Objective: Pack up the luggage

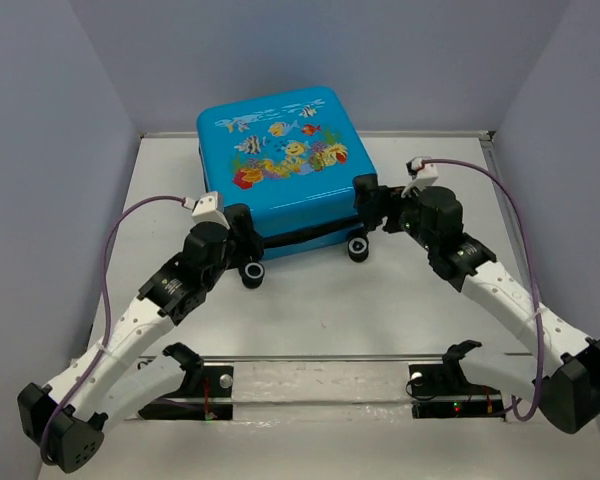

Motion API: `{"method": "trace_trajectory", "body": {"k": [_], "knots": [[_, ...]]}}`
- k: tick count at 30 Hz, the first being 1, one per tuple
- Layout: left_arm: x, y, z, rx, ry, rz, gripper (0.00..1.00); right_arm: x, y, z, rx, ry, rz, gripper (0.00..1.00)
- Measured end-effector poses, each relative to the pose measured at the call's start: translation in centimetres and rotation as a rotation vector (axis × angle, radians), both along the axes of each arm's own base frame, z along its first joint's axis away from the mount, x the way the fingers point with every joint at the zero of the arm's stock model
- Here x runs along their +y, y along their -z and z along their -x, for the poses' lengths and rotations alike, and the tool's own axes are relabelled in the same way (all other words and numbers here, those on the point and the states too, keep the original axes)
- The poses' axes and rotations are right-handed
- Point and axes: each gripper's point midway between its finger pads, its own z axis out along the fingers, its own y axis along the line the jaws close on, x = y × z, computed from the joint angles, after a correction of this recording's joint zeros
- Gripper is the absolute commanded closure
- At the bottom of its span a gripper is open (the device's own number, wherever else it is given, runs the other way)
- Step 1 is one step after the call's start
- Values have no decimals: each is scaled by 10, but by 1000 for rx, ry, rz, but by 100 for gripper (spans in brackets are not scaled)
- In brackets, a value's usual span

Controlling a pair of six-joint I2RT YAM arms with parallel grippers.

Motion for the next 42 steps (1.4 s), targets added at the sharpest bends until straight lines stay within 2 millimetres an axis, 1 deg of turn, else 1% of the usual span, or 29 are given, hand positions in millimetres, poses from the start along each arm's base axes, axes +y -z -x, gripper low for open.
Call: {"method": "trace_trajectory", "body": {"k": [1, 3, 4, 5, 6, 7, 8, 9, 12, 14, 16, 18, 19, 22, 23, 25, 26, 29, 30, 31, 33, 36, 38, 42], "knots": [[-2, 5, -1, 11, 4, -4, 32, 8, -3, 3, -9, -25, 12, 13], [0, 16, -5, 30, -9, -17, 37, 35, -16, 12, -35, -104, 0, 12], [-1, 17, -6, 28, -9, -10, 41, 62, -19, 22, -33, -190, -13, 12], [-2, 15, -8, 20, -7, -2, 45, 94, -25, 37, -43, -298, -46, 12], [-4, 14, -8, 12, -4, 14, 46, 120, -23, 49, -37, -386, -68, 11], [-5, 13, -8, 5, -1, 25, 47, 139, -16, 61, -17, -459, -79, 11], [-6, 13, -8, -1, -2, 35, 47, 153, -9, 71, 8, -514, -92, 11], [-6, 14, -7, -7, -2, 45, 47, 169, 6, 82, 51, -572, -103, 10], [-6, 11, -4, -52, -2, 105, 47, 188, 29, 91, 121, -626, -126, 10], [-6, 10, -2, -72, 1, 136, 47, 199, 35, 92, 139, -640, -151, 9], [-6, 9, -1, -84, 2, 159, 47, 207, 37, 92, 152, -643, -180, 9], [-7, 8, 1, -98, 3, 189, 40, 214, 33, 91, 149, -644, -223, 9], [-7, 8, 2, -102, 5, 203, 39, 218, 31, 91, 146, -648, -243, 9], [-8, 7, 8, -106, 17, 248, 45, 228, 21, 92, 112, -669, -290, 9], [-9, 9, 10, -100, 22, 260, 50, 231, 20, 93, 103, -683, -298, 8], [-9, 9, 11, -96, 21, 289, 55, 235, 22, 93, 89, -699, -294, 8], [-11, 8, 11, -93, 24, 307, 66, 241, 26, 95, 78, -716, -284, 8], [-17, 7, 12, -81, 39, 351, 83, 259, 43, 103, 64, -756, -244, 8], [-19, 7, 12, -78, 45, 368, 87, 263, 47, 103, 58, -760, -231, 8], [-22, 6, 13, -75, 54, 389, 94, 265, 51, 104, 49, -764, -219, 9], [-25, 5, 13, -75, 60, 408, 94, 267, 51, 107, 27, -771, -202, 9], [-29, 4, 11, -73, 67, 426, 94, 261, 47, 102, -12, -734, -187, 9], [-35, 5, 8, -67, 82, 439, 94, 250, 41, 100, -38, -701, -173, 8], [-56, 3, 1, -56, 153, 486, 94, 209, 21, 99, -91, -587, -133, 2]]}}
